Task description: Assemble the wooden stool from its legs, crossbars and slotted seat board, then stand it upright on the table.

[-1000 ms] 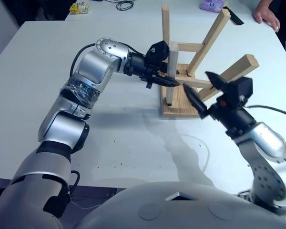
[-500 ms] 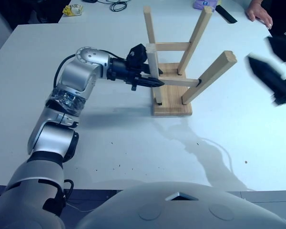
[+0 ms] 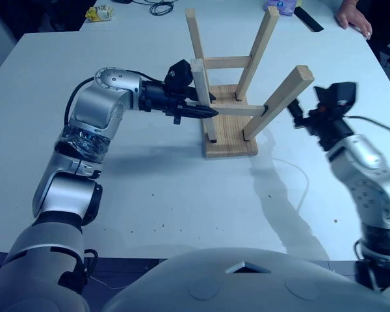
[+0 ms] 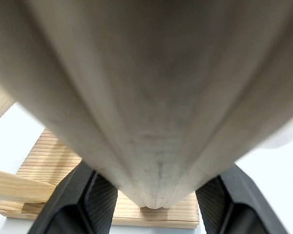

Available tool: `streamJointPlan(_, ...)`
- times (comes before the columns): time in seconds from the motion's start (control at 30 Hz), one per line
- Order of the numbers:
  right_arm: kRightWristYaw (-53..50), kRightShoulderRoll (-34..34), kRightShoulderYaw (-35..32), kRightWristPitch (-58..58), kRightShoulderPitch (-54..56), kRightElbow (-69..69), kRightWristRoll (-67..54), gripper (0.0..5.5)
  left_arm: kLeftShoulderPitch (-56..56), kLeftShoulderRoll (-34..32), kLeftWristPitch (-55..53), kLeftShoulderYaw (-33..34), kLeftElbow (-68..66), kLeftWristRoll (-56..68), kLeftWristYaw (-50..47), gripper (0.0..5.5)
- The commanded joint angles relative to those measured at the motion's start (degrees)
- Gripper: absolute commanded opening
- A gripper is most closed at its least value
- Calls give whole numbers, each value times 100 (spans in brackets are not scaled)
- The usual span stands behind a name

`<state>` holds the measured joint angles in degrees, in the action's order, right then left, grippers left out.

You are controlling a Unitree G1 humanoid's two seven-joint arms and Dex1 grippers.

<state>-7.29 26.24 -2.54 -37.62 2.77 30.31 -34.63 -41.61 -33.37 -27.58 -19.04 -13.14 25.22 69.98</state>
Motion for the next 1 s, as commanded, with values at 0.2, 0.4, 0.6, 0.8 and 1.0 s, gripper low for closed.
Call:
streamJointPlan(0.2,-218,209,-1588,-32,535,-770,626,395,824,-530,-498,-246,-188,-527,57,205)
streamJointPlan(0.4,792,-89,-586,-573,743,15,-59,395,828,-661,-405,-349,-15,-547,299,205)
streamJointPlan(0.6,1922,-396,795,-1505,861,1468,-1799,395,739,-558,-469,-504,391,-363,463,205)
streamJointPlan(0.8,1424,-637,350,-1659,1035,1174,-1684,395,788,-572,-477,-431,383,-308,464,205)
streamJointPlan(1.0,1406,-684,-107,-1529,1206,812,-1324,395,848,-269,-503,129,212,-64,-174,205)
